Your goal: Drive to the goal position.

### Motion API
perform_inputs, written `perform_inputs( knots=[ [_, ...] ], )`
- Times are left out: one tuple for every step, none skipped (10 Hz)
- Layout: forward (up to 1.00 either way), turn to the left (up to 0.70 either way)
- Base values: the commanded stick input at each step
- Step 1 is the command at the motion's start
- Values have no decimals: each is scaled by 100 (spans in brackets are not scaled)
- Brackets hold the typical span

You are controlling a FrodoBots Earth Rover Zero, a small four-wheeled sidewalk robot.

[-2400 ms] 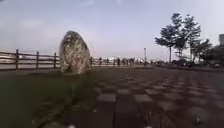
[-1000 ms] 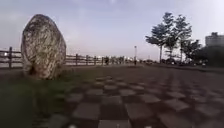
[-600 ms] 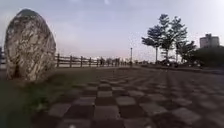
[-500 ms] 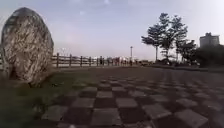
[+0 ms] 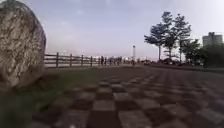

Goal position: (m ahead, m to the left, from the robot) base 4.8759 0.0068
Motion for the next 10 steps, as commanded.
perform_inputs(
  knots=[
    [100, -18],
    [100, -33],
    [100, -33],
    [100, -10],
    [100, 22],
    [100, 11],
    [100, 8],
    [100, 8],
    [100, 8],
    [100, 8]
  ],
)
